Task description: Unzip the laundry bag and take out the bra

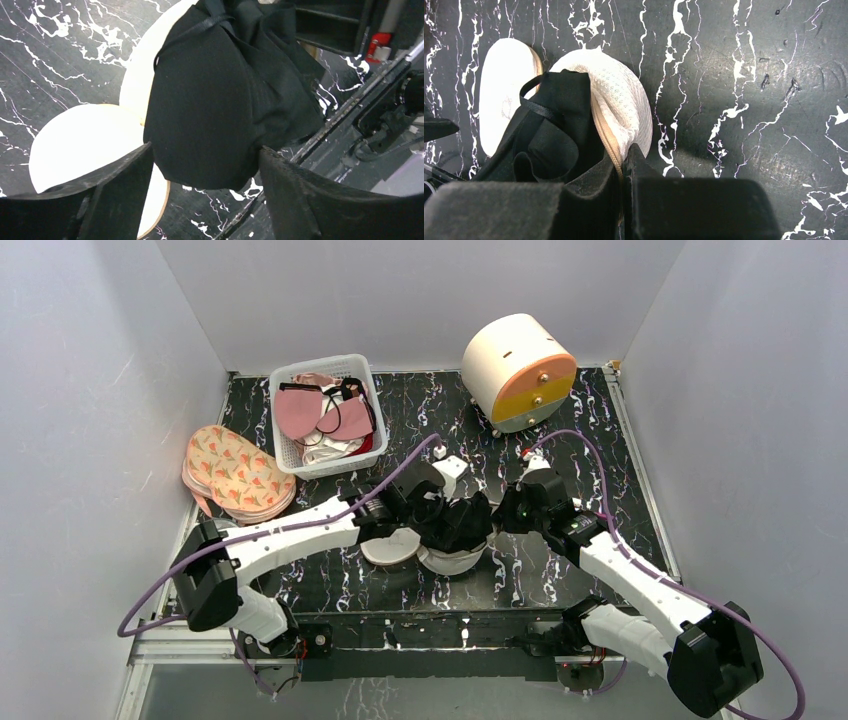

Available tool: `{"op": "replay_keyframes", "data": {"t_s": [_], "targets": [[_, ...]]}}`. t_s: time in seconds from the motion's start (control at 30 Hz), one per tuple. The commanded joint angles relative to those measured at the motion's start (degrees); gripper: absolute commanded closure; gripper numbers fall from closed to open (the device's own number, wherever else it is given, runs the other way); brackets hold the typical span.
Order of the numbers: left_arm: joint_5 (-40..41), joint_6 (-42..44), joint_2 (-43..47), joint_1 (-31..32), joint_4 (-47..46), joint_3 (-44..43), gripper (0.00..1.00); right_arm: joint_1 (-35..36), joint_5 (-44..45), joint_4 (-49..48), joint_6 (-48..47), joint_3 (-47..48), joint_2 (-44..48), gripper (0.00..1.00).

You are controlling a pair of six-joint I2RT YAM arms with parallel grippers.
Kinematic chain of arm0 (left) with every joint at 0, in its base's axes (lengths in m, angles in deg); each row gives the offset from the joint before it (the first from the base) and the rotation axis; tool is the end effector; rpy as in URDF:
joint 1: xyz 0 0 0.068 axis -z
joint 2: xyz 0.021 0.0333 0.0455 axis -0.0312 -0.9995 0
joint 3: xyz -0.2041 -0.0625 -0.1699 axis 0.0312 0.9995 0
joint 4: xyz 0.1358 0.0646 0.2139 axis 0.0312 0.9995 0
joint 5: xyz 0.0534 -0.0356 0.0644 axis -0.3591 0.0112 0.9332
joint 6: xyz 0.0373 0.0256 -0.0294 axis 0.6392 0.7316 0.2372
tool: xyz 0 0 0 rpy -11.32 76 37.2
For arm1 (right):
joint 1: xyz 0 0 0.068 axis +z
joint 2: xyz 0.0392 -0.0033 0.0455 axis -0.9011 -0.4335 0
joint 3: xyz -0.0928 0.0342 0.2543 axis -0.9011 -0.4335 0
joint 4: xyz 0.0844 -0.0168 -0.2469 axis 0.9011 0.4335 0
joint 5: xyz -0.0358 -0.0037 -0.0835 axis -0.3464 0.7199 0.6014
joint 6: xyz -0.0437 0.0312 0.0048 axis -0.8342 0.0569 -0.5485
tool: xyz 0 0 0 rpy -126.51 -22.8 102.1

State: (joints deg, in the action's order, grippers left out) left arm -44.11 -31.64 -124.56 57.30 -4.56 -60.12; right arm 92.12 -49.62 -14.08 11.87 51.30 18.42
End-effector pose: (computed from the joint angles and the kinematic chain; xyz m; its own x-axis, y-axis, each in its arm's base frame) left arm 0.1723 -0.2822 0.2793 -0.5644 0.3329 -0.7554 0.6804 0.7058 -0.1972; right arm 0.1775 0.0958 0.2203 -0.7745 0.1604 -0.6120 -0.1265 0.9086 0.3982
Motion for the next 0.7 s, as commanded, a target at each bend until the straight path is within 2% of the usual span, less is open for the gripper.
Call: {"op": "replay_keyframes", "data": {"t_s": [0.0, 0.07, 0.23, 0.27, 0.47, 0.67], "targets": [[-4.91, 4.94, 3.27, 0.04, 0.44, 1.07, 0.16, 0.22, 0.08, -2.34, -0.03, -0.53, 0.38, 0.99], [-7.78, 5.61, 3.02, 0.0, -0.42, 1.54, 0.07, 0.22, -0.06, -2.19, -0.03, -0.55, 0.37, 0.99], [-7.78, 5.64, 3.42, -0.03, -2.2, 3.97, 0.04, 0.22, -0.09, -1.57, -0.03, -0.49, 0.76, 0.99], [-7.75, 5.6, 3.47, -0.03, -2.42, 4.24, 0.06, 0.18, -0.05, -1.47, -0.03, -0.5, 0.84, 0.99], [-5.47, 5.94, 1.75, 0.02, -3.32, 3.03, 0.36, 0.22, -0.63, -2.22, 0.14, -0.62, 0.11, 0.99], [-3.49, 7.77, -1.29, -0.03, -2.44, 0.67, 0.5, 0.22, -0.89, -2.34, -0.02, -0.26, -0.37, 0.99]]}}
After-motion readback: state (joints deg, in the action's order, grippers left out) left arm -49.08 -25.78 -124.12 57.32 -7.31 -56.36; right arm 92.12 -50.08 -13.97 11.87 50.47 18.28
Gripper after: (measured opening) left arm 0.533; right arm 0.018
